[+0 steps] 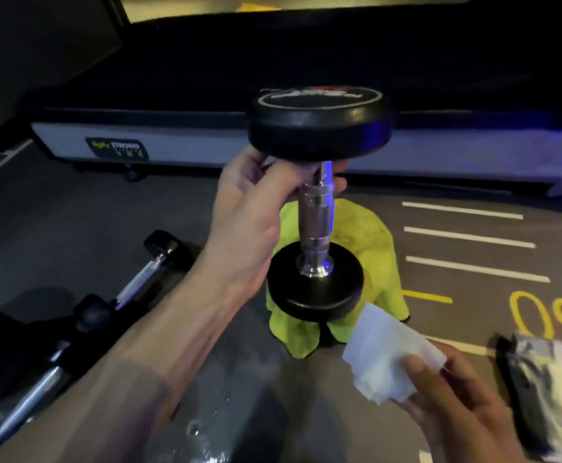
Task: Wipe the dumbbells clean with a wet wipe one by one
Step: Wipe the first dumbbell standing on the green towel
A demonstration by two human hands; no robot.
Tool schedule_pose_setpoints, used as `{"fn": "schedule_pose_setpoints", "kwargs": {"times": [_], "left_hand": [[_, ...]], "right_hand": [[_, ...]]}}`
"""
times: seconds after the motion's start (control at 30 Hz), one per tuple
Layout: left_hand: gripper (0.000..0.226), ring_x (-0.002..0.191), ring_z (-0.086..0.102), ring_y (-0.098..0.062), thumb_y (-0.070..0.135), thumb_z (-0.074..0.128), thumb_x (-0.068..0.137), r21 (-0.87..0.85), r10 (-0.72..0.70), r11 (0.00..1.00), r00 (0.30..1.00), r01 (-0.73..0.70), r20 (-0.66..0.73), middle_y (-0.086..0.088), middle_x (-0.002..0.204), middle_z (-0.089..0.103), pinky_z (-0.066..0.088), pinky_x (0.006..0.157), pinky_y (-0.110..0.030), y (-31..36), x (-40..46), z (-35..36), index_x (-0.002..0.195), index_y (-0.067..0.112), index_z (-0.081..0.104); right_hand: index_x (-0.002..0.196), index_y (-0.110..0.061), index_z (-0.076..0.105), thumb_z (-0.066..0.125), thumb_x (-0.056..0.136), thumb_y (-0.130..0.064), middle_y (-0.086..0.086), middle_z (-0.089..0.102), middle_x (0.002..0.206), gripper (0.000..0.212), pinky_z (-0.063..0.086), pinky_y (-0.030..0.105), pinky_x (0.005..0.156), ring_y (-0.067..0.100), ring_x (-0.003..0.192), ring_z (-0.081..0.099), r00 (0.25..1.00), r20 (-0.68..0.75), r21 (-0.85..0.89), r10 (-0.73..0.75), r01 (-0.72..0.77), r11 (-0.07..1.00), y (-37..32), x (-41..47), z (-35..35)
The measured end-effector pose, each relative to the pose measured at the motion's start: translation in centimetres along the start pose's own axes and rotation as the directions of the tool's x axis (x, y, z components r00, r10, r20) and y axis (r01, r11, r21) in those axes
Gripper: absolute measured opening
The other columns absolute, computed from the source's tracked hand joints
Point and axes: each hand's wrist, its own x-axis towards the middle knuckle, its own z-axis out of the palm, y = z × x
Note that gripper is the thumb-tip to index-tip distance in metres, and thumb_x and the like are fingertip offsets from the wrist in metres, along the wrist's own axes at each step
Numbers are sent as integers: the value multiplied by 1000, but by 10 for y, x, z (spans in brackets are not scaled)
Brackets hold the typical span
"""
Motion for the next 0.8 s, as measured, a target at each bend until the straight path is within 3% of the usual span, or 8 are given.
{"fn": "schedule_pose_setpoints", "kwargs": {"times": [0.17,0.23,0.3,0.37,0.47,0.57,0.7,0.8], "left_hand": [[41,86,76,-29,8,64,84,-33,-14,999,1000,13,-19,-22,99,76,59,74,-31,-25,12,20,119,-12,59],[40,86,76,-27,9,63,84,-22,-15,1000,1000,15,-5,-20,98,76,58,73,-29,-25,16,21,119,-10,59],[41,88,76,-29,8,63,85,-22,-12,1000,1000,12,17,-23,101,75,59,74,-30,-23,20,20,120,-11,58],[46,94,76,-32,5,64,85,-11,-3,1000,1000,3,29,-23,104,75,60,77,-34,-21,22,16,125,-15,53],[69,105,73,-40,-1,66,85,35,40,999,998,-42,52,-14,106,77,61,86,-49,-20,24,8,146,-9,35],[92,111,69,-44,-7,67,84,144,117,981,987,-132,107,-17,126,69,57,96,-56,-14,25,2,160,16,20],[72,96,69,-11,-3,75,89,370,203,894,964,-254,172,-7,122,62,56,86,-28,-6,26,0,148,12,38],[57,92,69,-13,15,80,88,511,213,813,960,-278,182,5,112,64,59,84,-34,1,24,-4,135,19,48]], "right_hand": [[78,-20,80,96,4,-61,3,75,70,87,62,30,58,8,63,70,998,-56,20,-11,12,1000,-8,14,-11],[81,-11,77,100,40,-42,3,74,66,57,59,26,53,7,60,69,999,-27,25,-40,41,999,-12,17,-15],[76,-12,76,75,79,-6,-1,72,62,7,57,22,50,6,57,67,993,7,27,-119,118,993,-19,18,-17],[72,-24,78,65,83,-1,-4,72,63,29,57,19,52,5,59,67,983,-41,-31,-177,176,984,-30,28,-14],[78,-34,78,71,76,-15,-8,73,68,21,58,19,60,2,65,66,950,-115,-114,-289,276,954,-52,40,-1],[89,-30,73,74,85,-22,-3,75,80,9,60,41,74,6,70,67,915,-81,-344,-396,347,873,-64,48,9],[92,-22,69,70,92,-13,-10,73,71,9,51,20,56,1,60,61,863,101,-457,-494,481,748,-74,53,32],[91,-24,66,68,94,-12,-7,76,75,13,51,19,53,1,62,67,870,216,-473,-443,490,732,-72,55,50]]}}
